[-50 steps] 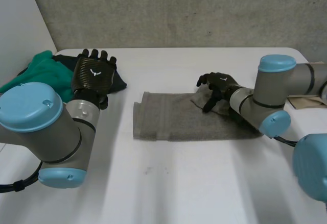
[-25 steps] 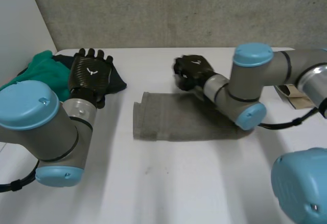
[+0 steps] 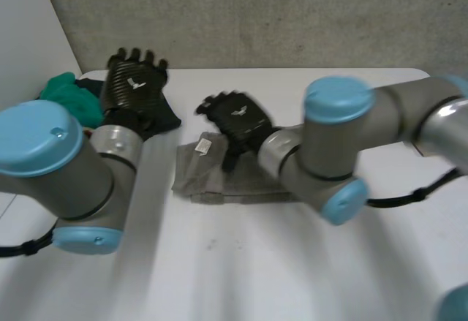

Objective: Fold the laundry.

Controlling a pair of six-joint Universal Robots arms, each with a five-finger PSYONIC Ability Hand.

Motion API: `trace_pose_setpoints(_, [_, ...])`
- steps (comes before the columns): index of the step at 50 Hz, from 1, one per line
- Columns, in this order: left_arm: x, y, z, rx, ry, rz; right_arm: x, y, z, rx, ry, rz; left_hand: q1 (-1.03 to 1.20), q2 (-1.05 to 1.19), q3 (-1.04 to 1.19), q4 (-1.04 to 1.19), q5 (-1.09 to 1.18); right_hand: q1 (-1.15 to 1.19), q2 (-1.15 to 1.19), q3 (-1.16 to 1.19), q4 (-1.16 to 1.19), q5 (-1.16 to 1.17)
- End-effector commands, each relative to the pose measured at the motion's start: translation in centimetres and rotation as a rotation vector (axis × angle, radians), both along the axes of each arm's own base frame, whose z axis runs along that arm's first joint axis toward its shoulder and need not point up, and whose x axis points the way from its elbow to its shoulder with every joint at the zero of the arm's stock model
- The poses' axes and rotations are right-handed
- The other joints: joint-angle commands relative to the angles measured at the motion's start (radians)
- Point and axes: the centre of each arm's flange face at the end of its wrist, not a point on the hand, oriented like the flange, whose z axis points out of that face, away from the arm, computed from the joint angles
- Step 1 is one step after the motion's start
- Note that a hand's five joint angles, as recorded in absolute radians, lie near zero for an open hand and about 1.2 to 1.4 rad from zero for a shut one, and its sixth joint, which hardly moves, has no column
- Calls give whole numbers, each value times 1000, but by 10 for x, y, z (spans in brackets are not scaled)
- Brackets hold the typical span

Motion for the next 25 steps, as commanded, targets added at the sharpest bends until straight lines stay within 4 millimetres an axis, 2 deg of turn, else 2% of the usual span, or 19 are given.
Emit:
trace_pose_setpoints(1, [-49, 9, -10, 7, 31, -179, -78, -21, 7, 67, 57, -186, -12, -25, -31, -24, -43, -26, -44, -36, -57, -66])
trace_pose_setpoints(3, [-63, 10, -24, 32, 23, -237, -101, -25, -7, 109, 95, -239, -12, -25, -31, -24, -43, -26, -44, -36, -57, -66])
trace_pose_setpoints(6, [-73, 9, -44, 71, -1, -273, -118, -29, -22, 136, 130, -278, -12, -25, -31, -24, -43, -26, -44, -36, -57, -66])
trace_pose_setpoints(7, [-78, 6, -58, 100, -22, -281, -126, -31, -30, 139, 156, -294, -12, -25, -31, -24, -43, -16, -34, -26, -47, -56])
trace_pose_setpoints(10, [-82, 1, -80, 161, -57, -278, -138, -32, -42, 123, 213, -306, -12, -25, -31, -24, -43, 92, 74, 82, 61, 52])
trace_pose_setpoints(14, [-80, -2, -96, 229, -96, -252, -141, -33, -54, 90, 264, -294, 3, -11, -17, -9, -28, 166, 148, 156, 135, 126])
trace_pose_setpoints(21, [-70, -5, -100, 265, -121, -167, -140, -39, -63, 75, 267, -293, 6, -8, -14, -6, -25, 389, 371, 379, 358, 349])
trace_pose_setpoints(25, [-62, -5, -99, 284, -136, -107, -139, -42, -63, 57, 261, -298, 6, -8, -14, -6, -25, 688, 670, 677, 656, 648])
